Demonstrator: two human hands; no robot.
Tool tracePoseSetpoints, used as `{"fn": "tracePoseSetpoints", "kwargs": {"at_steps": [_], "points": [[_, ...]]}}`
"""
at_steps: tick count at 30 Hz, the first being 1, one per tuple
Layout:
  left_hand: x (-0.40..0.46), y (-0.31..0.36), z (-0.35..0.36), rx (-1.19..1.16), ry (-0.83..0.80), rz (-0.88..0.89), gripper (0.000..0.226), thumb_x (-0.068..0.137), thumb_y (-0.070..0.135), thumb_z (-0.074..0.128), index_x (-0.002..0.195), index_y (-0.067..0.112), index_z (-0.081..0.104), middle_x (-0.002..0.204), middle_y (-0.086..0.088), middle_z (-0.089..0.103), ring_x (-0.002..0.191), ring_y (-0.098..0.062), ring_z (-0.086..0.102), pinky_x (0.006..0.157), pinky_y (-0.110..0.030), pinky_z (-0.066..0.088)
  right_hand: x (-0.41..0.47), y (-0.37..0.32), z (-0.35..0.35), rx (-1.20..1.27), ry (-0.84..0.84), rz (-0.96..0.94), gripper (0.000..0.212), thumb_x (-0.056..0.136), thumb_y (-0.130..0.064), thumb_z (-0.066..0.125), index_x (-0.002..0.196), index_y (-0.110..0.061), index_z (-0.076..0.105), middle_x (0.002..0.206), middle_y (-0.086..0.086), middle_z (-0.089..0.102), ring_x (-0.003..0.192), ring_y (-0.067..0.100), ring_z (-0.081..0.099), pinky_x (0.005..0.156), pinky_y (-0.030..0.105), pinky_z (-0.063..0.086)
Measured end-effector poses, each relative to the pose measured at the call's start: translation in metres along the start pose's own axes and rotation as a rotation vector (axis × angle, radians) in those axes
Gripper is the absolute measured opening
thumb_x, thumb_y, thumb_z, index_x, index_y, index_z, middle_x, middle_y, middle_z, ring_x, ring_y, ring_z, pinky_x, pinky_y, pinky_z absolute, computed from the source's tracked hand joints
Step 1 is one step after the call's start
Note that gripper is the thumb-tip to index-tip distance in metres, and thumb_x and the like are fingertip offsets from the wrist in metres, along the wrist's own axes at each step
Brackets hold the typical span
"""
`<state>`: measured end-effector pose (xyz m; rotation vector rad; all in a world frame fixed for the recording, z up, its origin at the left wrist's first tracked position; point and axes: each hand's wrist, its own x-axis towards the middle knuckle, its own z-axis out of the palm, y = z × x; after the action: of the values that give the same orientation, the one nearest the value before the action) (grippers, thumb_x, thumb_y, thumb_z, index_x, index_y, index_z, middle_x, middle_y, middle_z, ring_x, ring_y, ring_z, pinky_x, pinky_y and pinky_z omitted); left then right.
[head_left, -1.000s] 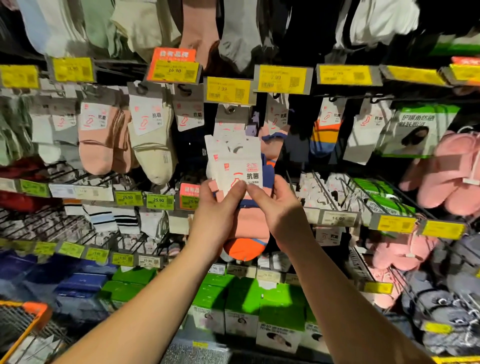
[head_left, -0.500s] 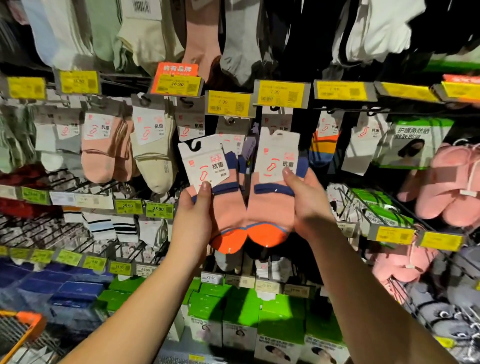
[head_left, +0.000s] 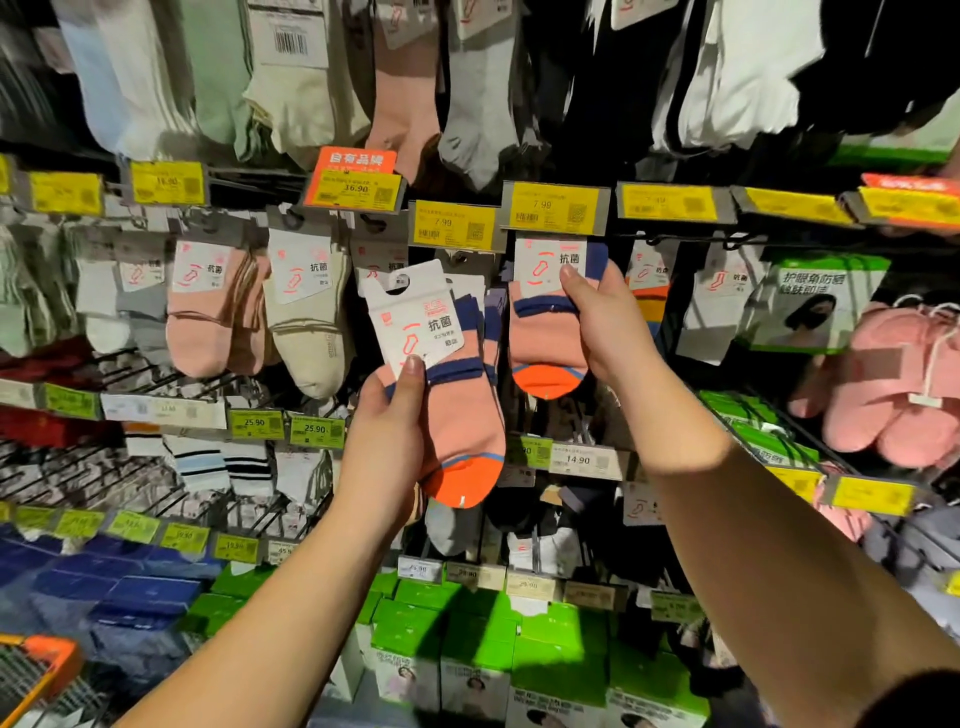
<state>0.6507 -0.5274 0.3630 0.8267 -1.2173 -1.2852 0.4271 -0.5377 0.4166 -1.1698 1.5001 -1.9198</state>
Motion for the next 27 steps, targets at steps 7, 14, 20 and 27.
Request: {"fn": "tracePoseSetpoints", "kwargs": {"at_steps": [7,14,20,27], "points": [[0.000,0.001,0.002,0.037,-0.018,0.016,0.016,0.097,0.045,0.056,0.097,0.033,0.067,0.102,0.010,0.076,0.101,-0.016,0.071,0.098,-0.049,0.054,0.003,0.001,0.001,-0.088,-0.018,0.018,0.038,0.084,-0.045,0.062,0.119,-0.030,0.059,0.116,-0.001,0.072,0.106,0.021,0.070,0.095,0.055,0.054],[-0.002,0.003,0.003,0.026,-0.019,-0.009,0.029,0.083,0.056,0.056,0.099,0.035,0.068,0.107,0.007,0.076,0.103,-0.018,0.071,0.098,-0.052,0.053,0.004,0.012,-0.003,0.045,-0.002,0.080,0.019,0.099,-0.022,0.060,0.118,-0.023,0.060,0.116,0.007,0.073,0.104,0.026,0.071,0.095,0.053,0.055],[-0.003,0.004,0.003,0.035,0.002,-0.007,0.021,0.093,0.051,0.057,0.101,0.033,0.064,0.109,0.005,0.074,0.103,-0.016,0.070,0.098,-0.048,0.053,0.011,0.007,-0.006,0.129,0.032,0.091,0.017,0.099,-0.021,0.060,0.116,-0.020,0.060,0.112,0.009,0.073,0.098,0.028,0.072,0.082,0.046,0.059],[-0.002,0.003,0.005,0.080,-0.002,-0.005,0.034,0.087,0.066,0.056,0.104,0.038,0.066,0.112,0.008,0.073,0.114,-0.019,0.065,0.099,-0.045,0.051,0.026,0.019,-0.008,-0.172,0.087,0.113,0.021,0.100,-0.031,0.057,0.114,-0.016,0.056,0.113,0.011,0.068,0.103,0.031,0.067,0.080,0.040,0.055]]}}
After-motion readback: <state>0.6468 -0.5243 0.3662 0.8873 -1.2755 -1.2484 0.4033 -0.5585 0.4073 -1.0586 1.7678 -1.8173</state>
